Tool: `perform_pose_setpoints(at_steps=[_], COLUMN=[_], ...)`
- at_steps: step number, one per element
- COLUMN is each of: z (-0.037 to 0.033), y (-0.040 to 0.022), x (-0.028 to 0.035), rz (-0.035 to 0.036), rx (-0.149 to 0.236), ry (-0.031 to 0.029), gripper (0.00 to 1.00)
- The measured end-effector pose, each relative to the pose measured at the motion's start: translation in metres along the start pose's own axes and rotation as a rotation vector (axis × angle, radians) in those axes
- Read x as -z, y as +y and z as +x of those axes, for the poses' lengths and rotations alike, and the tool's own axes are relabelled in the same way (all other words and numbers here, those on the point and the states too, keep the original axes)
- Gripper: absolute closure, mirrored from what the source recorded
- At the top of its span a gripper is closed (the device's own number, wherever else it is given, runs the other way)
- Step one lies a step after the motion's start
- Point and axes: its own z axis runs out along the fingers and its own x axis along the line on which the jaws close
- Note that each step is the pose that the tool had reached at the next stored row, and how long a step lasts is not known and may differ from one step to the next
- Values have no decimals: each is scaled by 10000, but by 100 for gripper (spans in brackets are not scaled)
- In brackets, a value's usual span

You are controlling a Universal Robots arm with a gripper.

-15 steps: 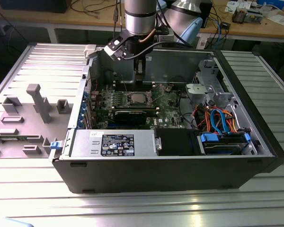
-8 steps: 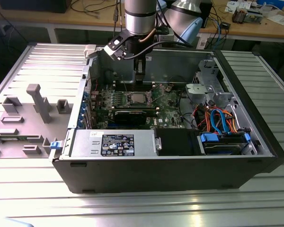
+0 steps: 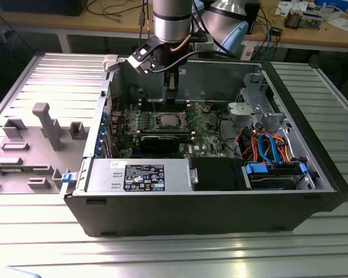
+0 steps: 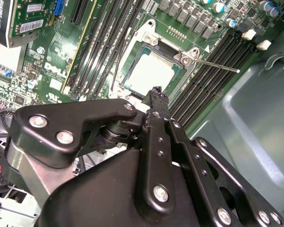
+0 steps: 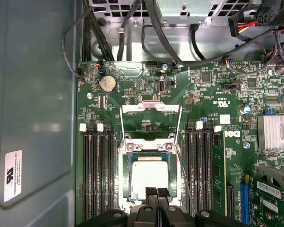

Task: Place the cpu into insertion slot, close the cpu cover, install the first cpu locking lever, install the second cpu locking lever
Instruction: 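Close the cpu cover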

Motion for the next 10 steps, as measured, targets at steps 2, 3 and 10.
perform_pose_setpoints(at_steps=[2, 3, 10], z=[1, 0, 1], y=[17, 28, 42], x=[-2, -2, -3], rz=[-1, -2, -2], rx=[0, 0, 0], ry=[2, 2, 2], gripper=[89, 89, 89])
